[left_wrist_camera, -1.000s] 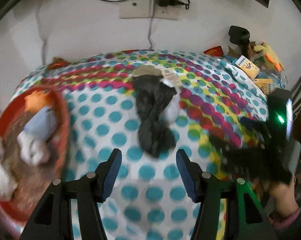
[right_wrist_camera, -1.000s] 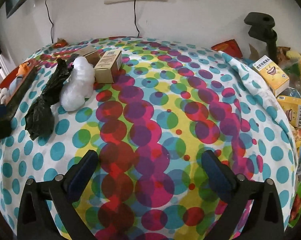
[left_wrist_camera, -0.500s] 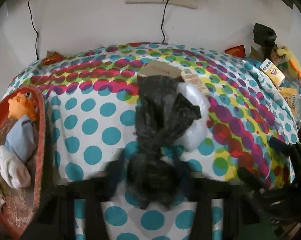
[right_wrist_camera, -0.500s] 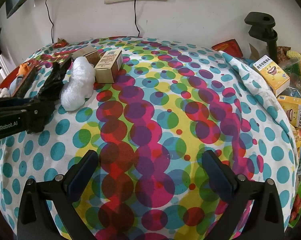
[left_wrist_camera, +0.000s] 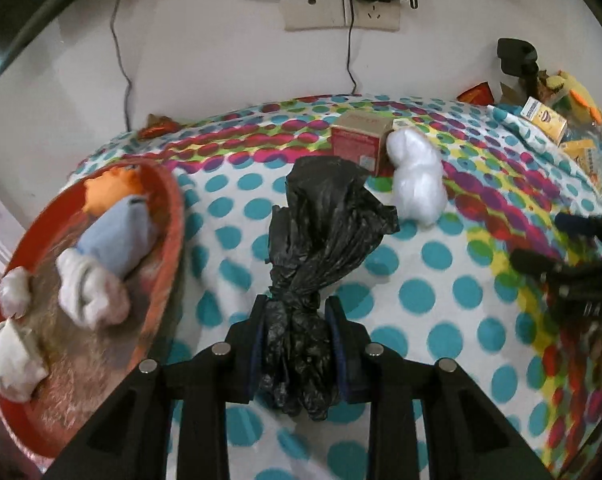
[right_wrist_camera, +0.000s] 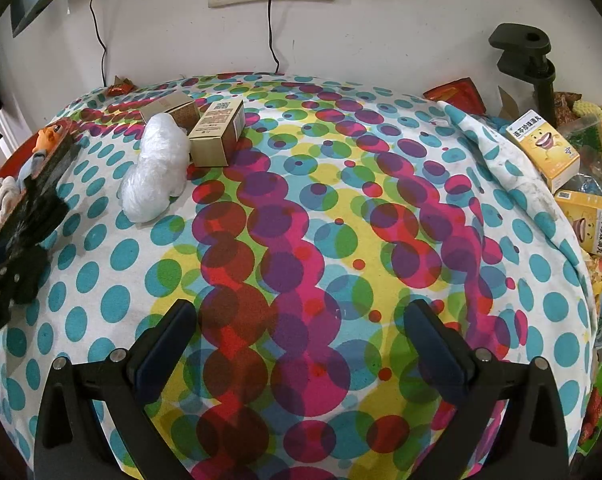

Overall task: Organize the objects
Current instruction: 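Grasp the clear plastic bag with the right gripper while the left gripper holds the black bag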

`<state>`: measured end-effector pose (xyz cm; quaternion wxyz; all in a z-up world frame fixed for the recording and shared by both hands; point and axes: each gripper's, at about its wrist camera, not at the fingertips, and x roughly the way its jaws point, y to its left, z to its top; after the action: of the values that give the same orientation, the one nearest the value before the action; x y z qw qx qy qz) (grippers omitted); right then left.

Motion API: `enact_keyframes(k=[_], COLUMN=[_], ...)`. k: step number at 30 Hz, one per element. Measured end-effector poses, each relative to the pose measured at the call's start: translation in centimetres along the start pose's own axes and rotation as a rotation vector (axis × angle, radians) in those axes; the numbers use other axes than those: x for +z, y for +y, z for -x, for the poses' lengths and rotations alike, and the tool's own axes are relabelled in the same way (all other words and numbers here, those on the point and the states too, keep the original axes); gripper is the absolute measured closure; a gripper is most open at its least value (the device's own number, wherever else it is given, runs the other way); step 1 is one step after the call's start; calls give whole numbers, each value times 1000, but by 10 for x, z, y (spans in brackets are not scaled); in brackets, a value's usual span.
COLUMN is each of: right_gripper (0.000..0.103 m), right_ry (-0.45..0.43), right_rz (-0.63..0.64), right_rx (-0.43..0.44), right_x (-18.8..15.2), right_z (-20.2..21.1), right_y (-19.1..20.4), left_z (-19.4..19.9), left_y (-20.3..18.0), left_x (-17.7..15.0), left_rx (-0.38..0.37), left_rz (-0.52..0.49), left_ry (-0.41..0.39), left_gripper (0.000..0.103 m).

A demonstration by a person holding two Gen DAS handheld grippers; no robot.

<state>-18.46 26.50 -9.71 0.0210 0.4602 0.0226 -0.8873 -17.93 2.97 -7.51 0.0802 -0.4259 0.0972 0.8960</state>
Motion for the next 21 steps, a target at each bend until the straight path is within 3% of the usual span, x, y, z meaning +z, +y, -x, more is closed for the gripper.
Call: enact_keyframes(k=[4, 7, 12, 15, 21], right_gripper=[2, 9, 32, 51, 54], right_ry=[-9, -74, -31, -12, -43], right_rz=[14, 73, 5, -65, -153], right_rx=[2, 39, 183, 199, 226], right_x=[1, 7, 36, 49, 65], right_z=[1, 12, -1, -19, -35], right_y=[4, 26, 55, 62, 65], left_z=[1, -4, -5, -7, -7], left_y=[1, 9, 13, 15, 13], left_x=[-9, -15, -16, -17, -17], left_rx=[1, -31, -43, -58, -59], left_rz=[8, 64, 91, 103, 104], left_ry=[-29, -40, -41, -40, -41], left_gripper=[74, 72, 72, 72, 72])
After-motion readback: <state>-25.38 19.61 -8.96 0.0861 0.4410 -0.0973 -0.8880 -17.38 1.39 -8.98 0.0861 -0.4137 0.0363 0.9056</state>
